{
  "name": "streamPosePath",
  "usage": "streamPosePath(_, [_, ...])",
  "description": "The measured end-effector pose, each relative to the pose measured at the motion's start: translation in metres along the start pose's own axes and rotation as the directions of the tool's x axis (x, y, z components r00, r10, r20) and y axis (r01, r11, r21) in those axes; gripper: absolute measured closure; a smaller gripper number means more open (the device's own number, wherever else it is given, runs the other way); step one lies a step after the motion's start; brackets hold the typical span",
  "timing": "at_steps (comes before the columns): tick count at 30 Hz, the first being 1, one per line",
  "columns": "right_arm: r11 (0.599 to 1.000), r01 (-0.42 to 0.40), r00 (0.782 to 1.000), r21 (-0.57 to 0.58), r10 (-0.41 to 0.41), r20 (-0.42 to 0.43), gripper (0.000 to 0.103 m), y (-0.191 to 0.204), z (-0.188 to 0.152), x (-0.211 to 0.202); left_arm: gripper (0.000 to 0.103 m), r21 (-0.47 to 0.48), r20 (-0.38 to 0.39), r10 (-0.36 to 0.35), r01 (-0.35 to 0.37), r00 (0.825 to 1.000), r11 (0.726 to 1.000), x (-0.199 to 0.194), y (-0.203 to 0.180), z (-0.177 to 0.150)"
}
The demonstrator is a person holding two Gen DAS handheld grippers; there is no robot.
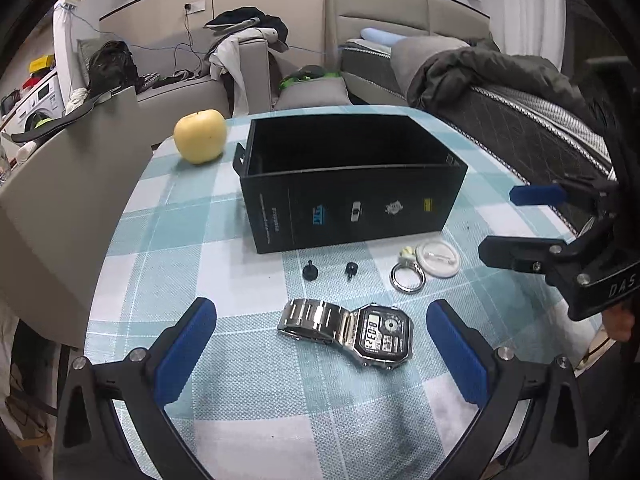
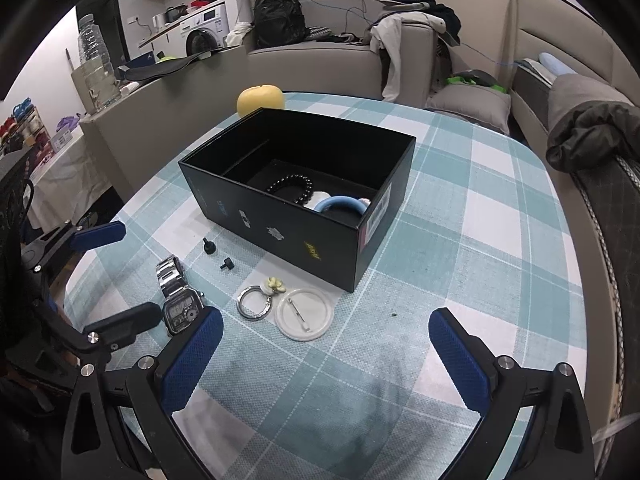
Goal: Organize jewelry
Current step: 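Move the right gripper toward the clear round white disc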
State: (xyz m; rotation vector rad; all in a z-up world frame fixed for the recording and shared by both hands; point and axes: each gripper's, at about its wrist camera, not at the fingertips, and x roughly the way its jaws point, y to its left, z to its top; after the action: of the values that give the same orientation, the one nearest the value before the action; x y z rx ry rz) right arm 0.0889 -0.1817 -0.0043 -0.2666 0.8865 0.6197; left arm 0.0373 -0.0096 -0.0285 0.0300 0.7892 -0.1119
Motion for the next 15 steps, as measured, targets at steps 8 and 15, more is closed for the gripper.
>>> streamPosePath(8, [1.000, 0.002, 0.998, -0.018, -0.003, -0.069, 0.005, -0.001, -0.005, 0.015, 0.001, -0.005, -0.041, 0.003, -0.004, 0.999, 1.000, 0.005, 0.002, 0.000])
streamPosePath(15, [0.999, -0.022, 0.992, -0.048, 0.016, -0.129, 0.035, 0.003, -0.007, 0.030, 0.001, -0.022, -0.044, 0.005, -0.006, 0.999, 1.000, 0.005, 0.003, 0.000])
